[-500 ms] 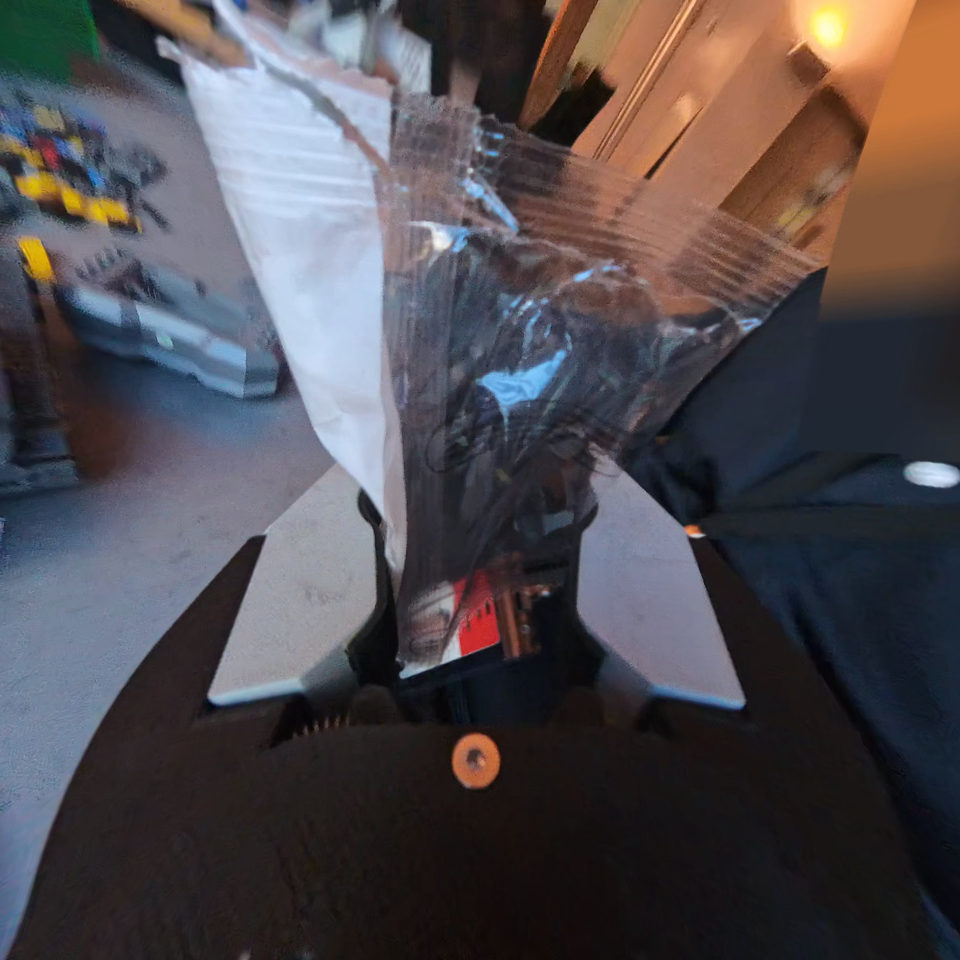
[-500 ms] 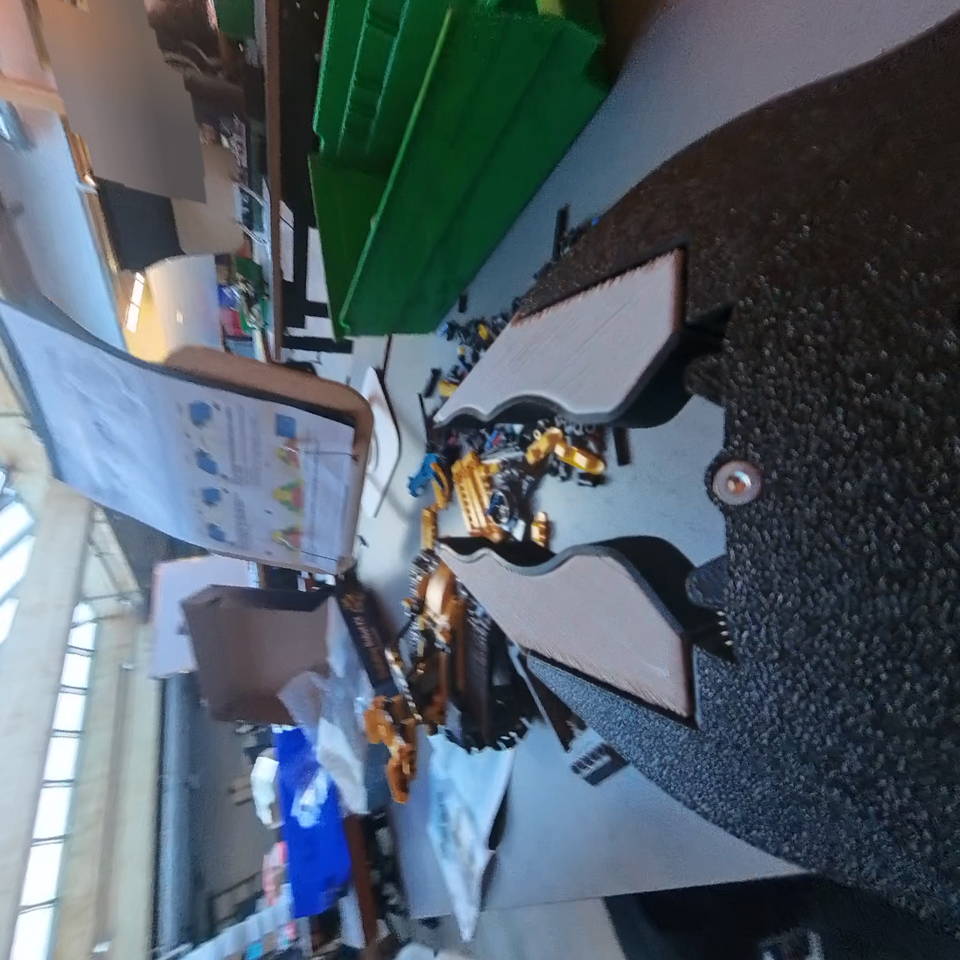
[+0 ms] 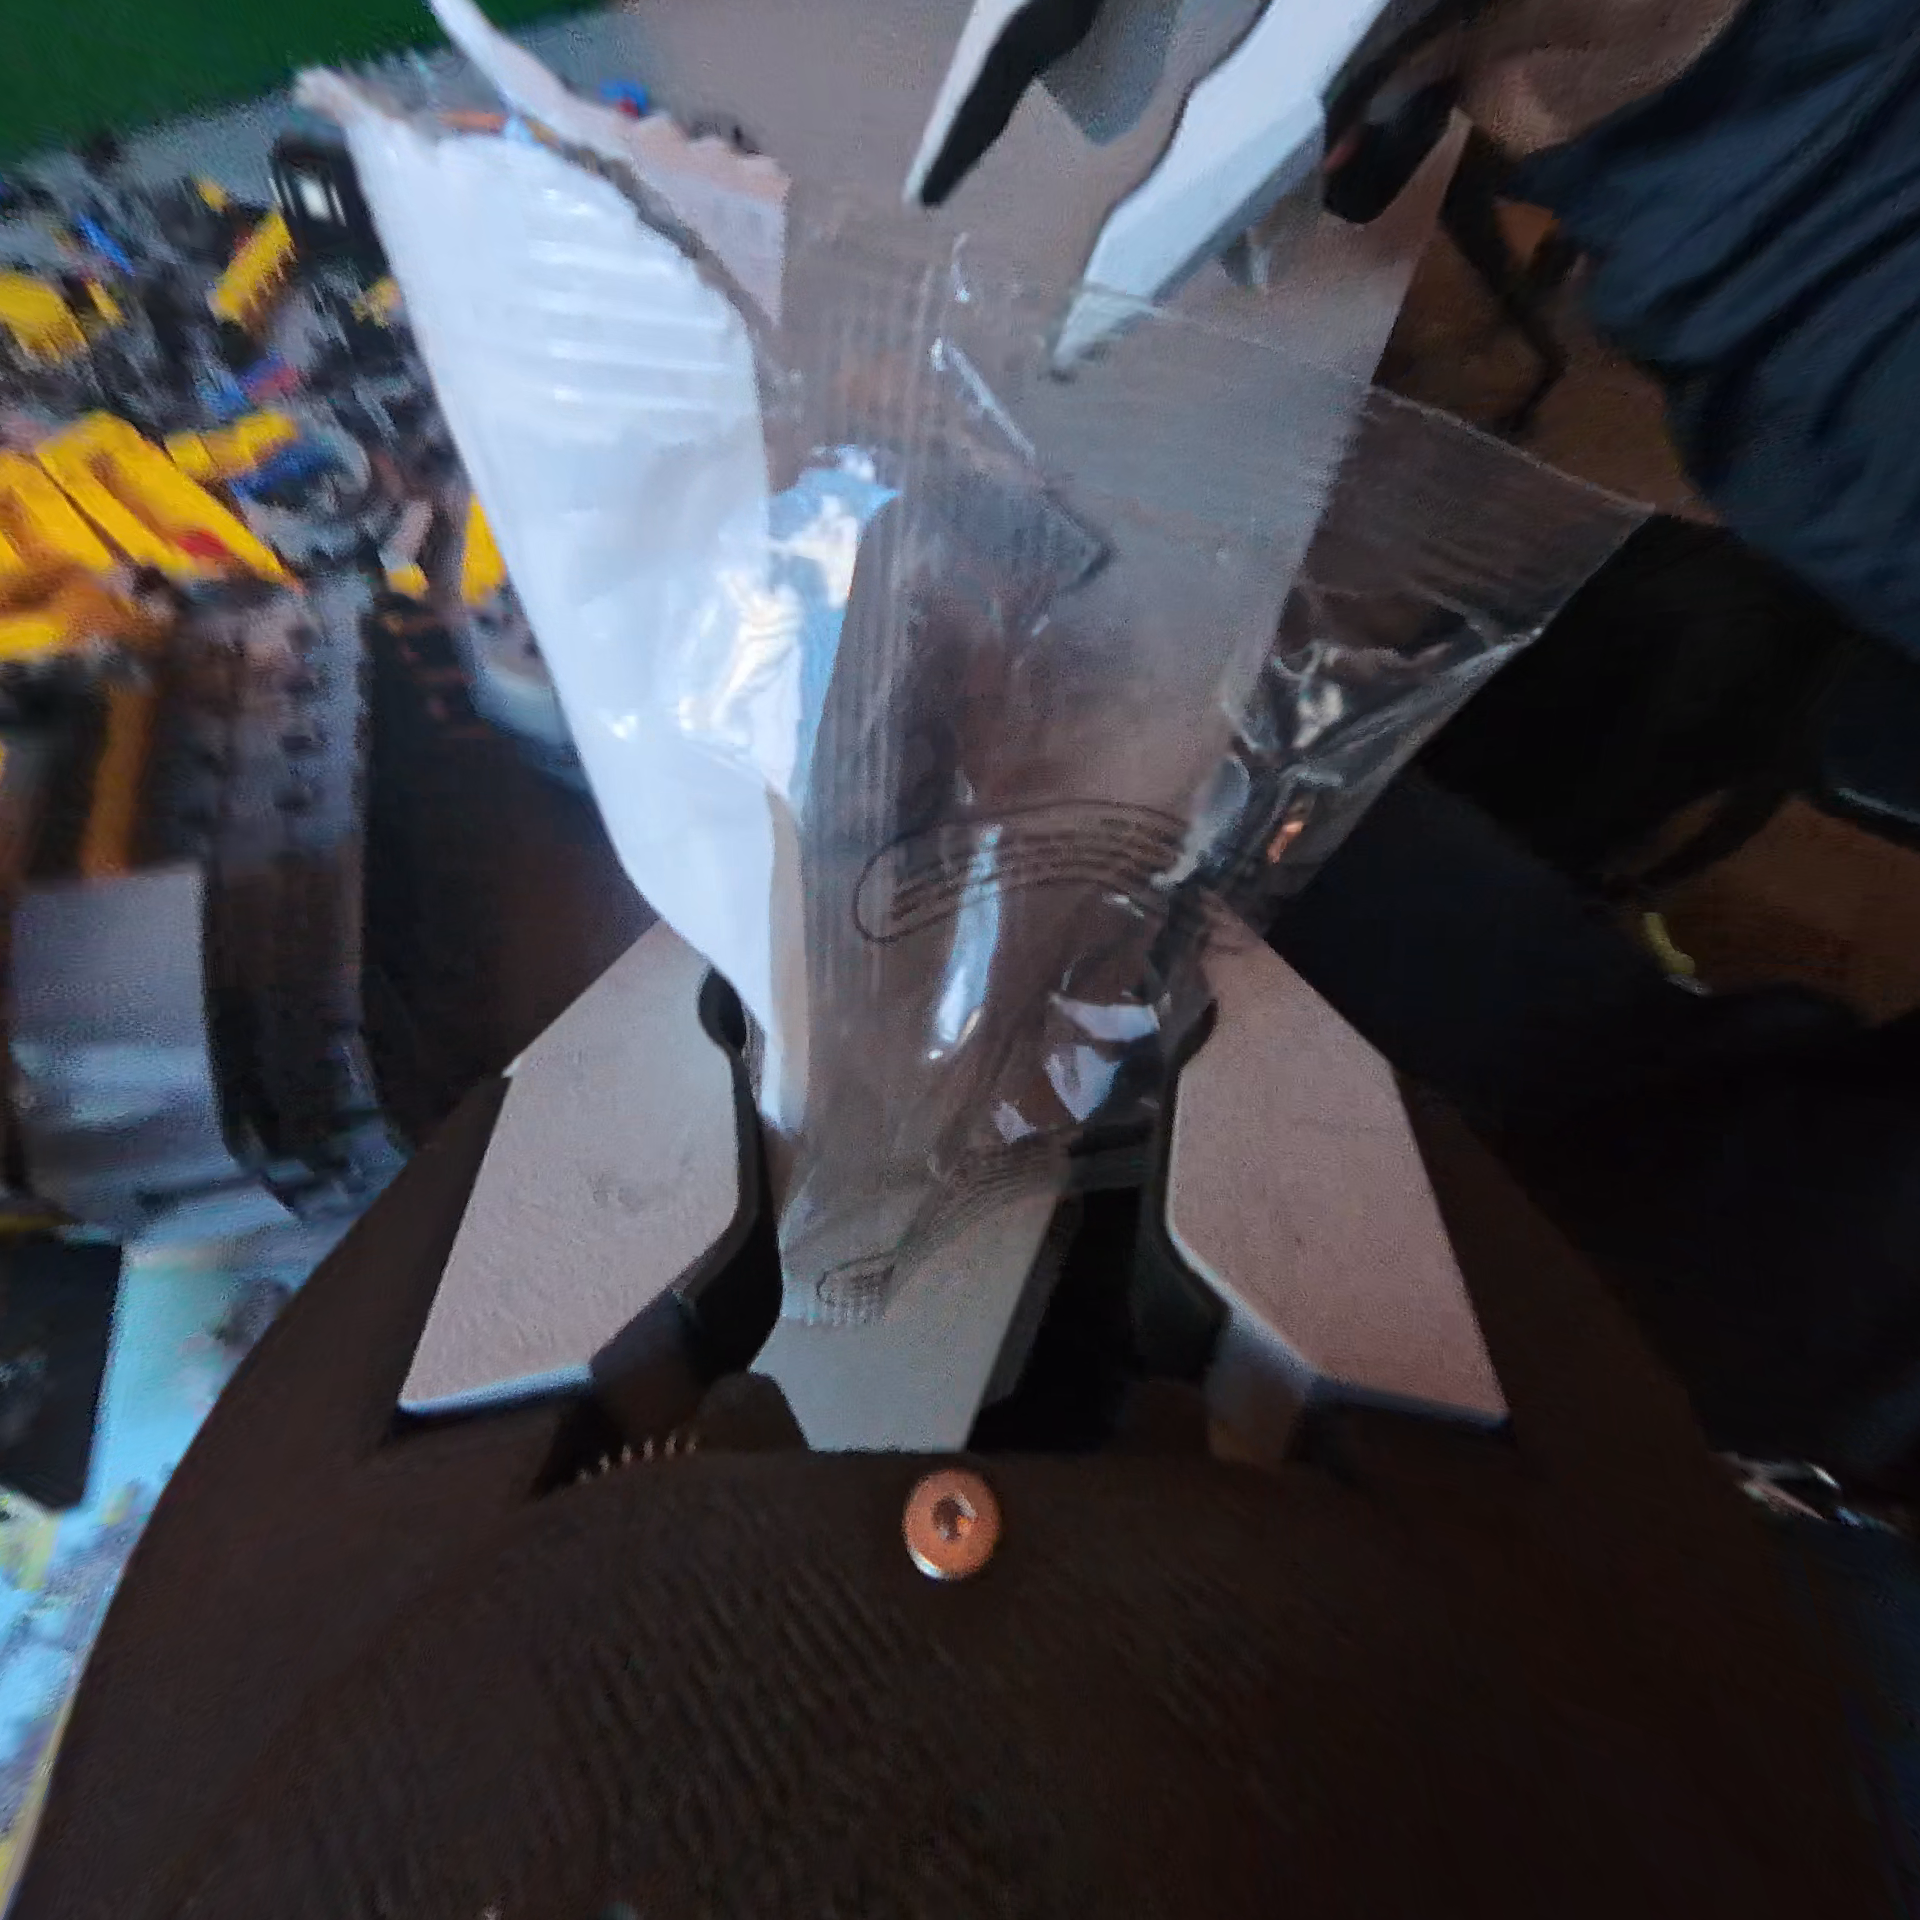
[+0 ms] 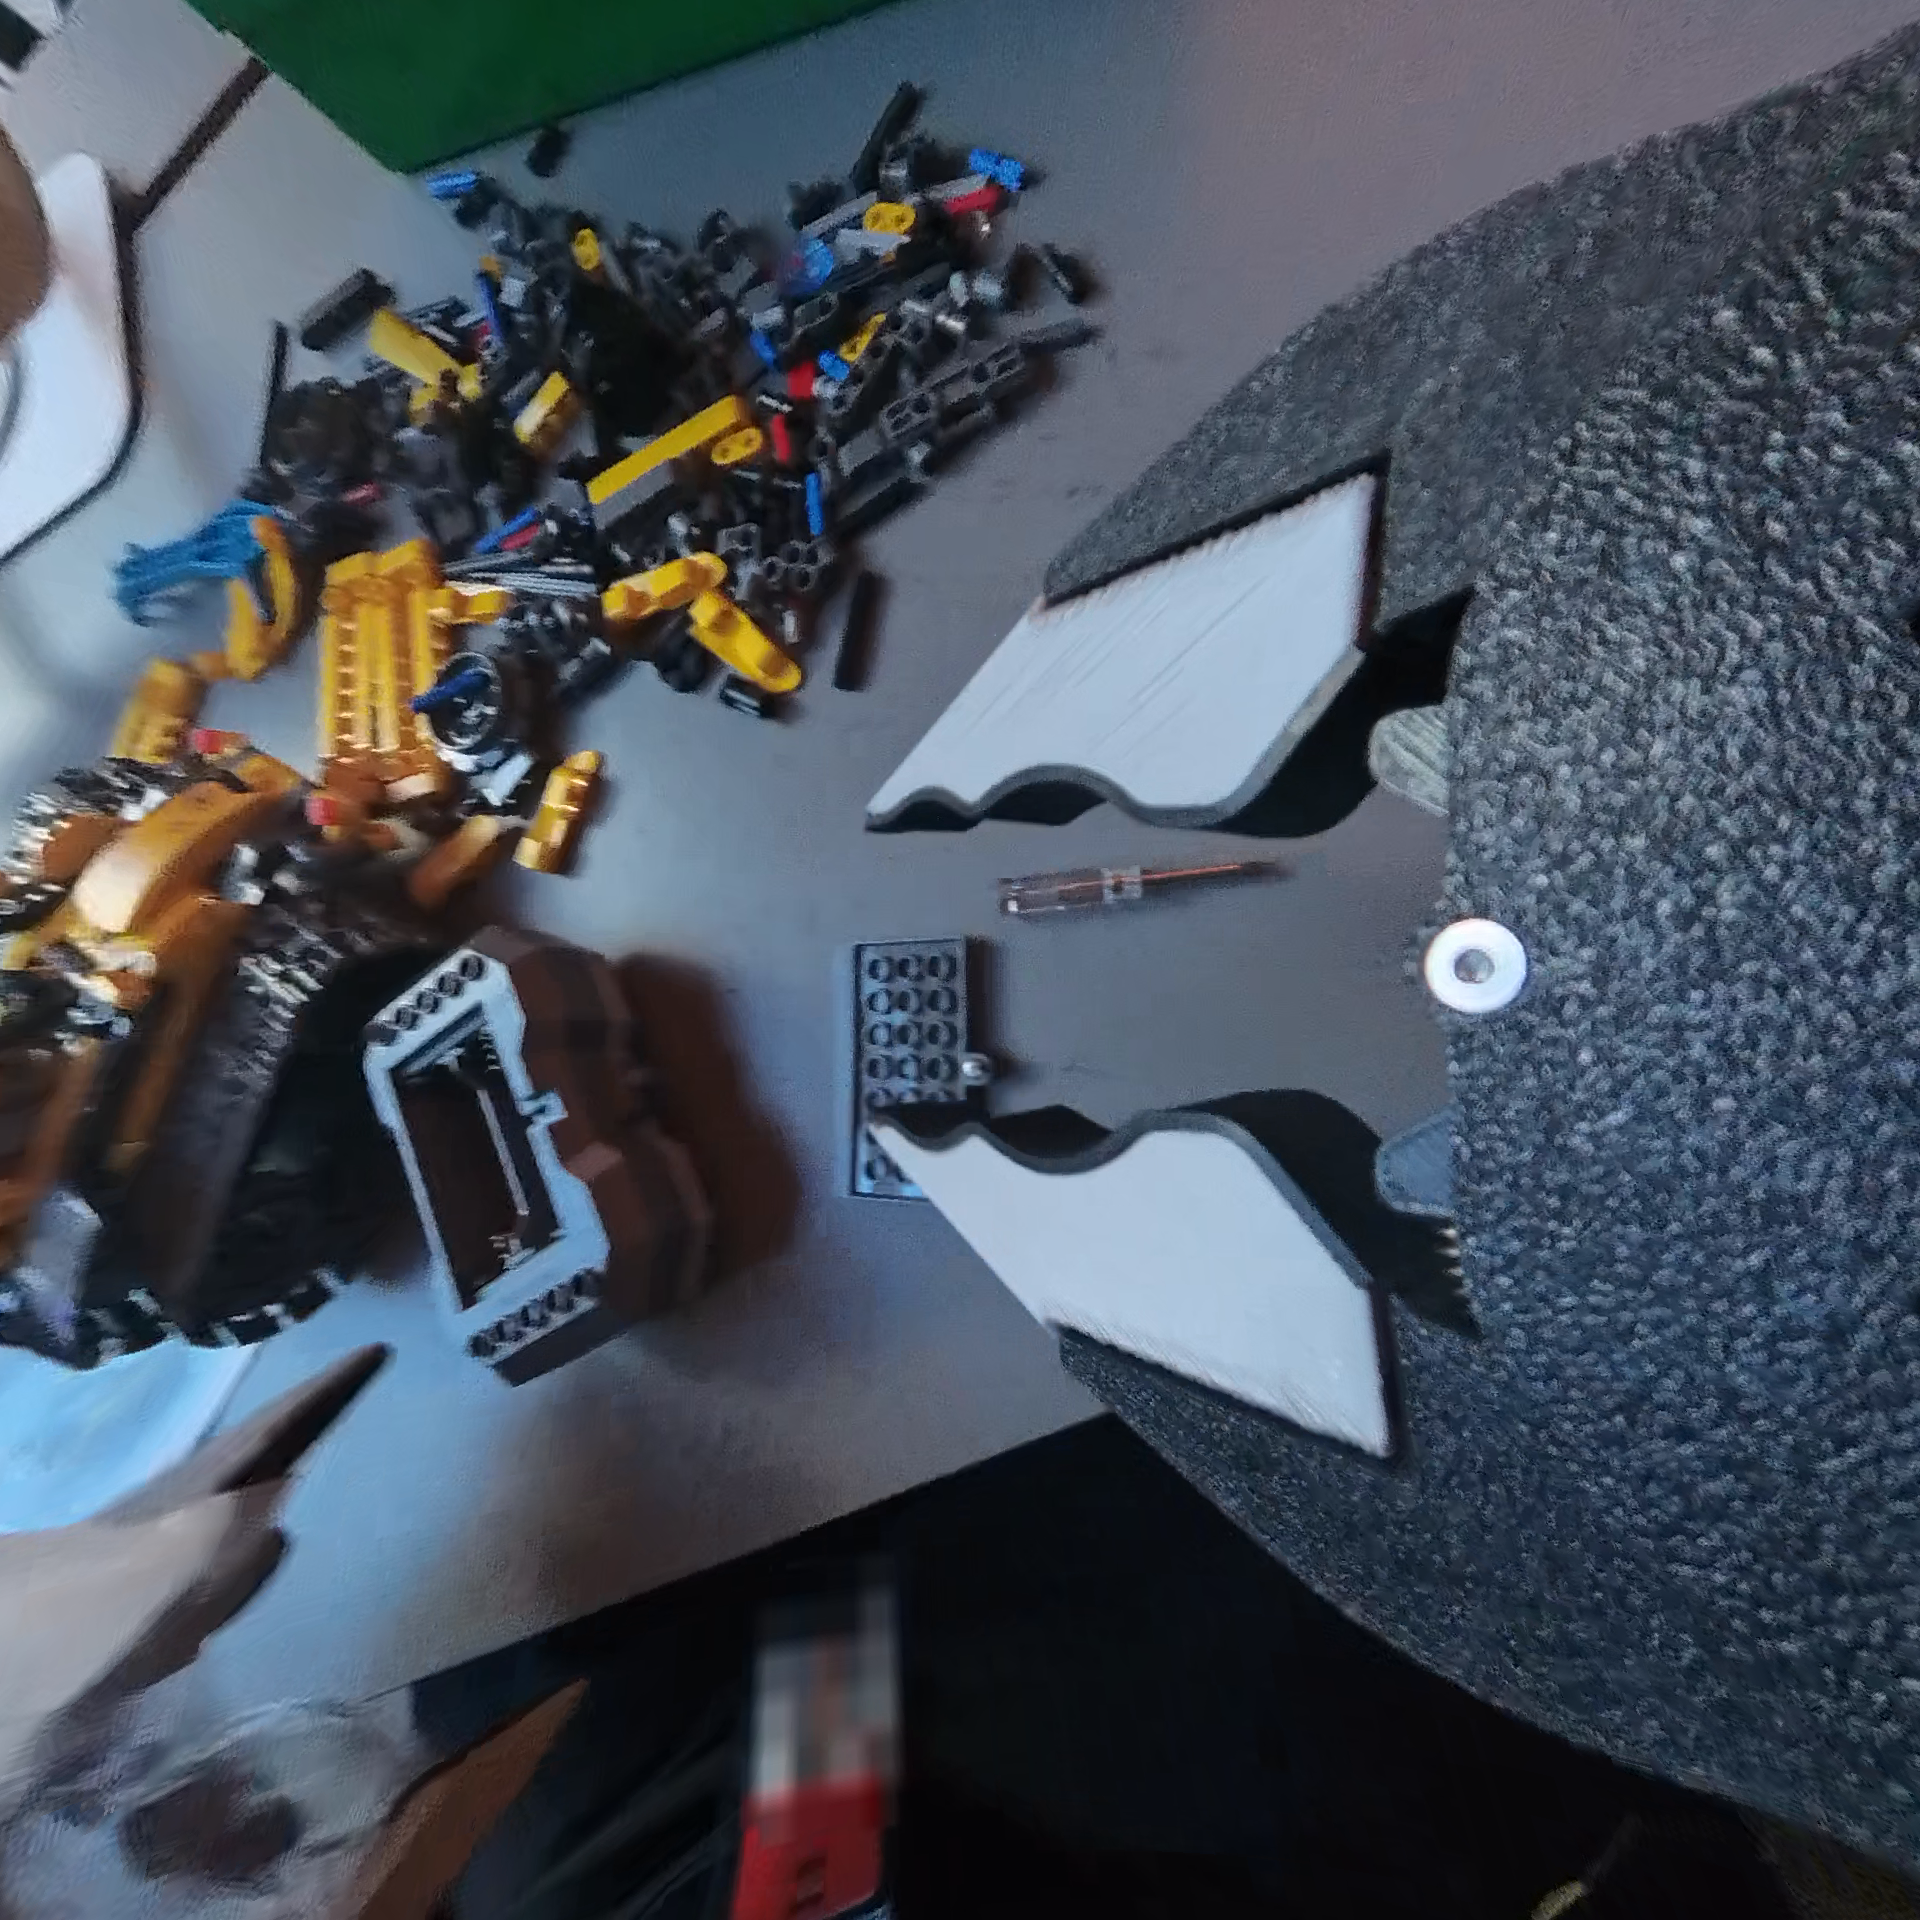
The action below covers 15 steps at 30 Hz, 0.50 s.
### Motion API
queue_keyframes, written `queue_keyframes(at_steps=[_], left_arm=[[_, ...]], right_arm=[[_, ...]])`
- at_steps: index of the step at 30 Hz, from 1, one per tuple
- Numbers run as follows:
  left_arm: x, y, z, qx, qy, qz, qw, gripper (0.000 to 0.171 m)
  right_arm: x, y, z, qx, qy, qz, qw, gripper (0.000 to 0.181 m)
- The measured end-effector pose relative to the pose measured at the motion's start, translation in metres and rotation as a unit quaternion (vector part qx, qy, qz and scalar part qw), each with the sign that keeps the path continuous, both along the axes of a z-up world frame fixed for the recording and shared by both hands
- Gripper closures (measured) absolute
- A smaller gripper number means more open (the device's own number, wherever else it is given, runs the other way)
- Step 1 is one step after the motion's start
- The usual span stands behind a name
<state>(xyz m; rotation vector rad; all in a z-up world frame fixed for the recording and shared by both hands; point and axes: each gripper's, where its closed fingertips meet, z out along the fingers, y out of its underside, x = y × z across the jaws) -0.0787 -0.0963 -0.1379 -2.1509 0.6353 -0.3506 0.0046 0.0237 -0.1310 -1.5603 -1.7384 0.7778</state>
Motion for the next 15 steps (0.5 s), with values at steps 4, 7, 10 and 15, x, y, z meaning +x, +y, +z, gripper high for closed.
queue_keyframes(at_steps=[4,7,10,15], left_arm=[[0.016,0.030,0.019,0.040,0.040,-0.014,0.998,0.089],[0.018,0.052,0.010,0.022,0.087,-0.015,0.996,0.088],[0.011,0.054,-0.013,-0.023,0.148,-0.031,0.988,0.101],[-0.002,0.026,-0.023,-0.050,0.202,-0.068,0.976,0.118]], right_arm=[[0.015,-0.004,-0.005,-0.022,-0.034,-0.004,0.999,0.111],[0.017,-0.009,-0.012,-0.028,-0.042,0.002,0.999,0.108],[0.016,-0.011,-0.022,-0.022,-0.067,0.004,0.997,0.105],[0.010,-0.016,-0.035,-0.032,-0.080,0.013,0.996,0.105]])
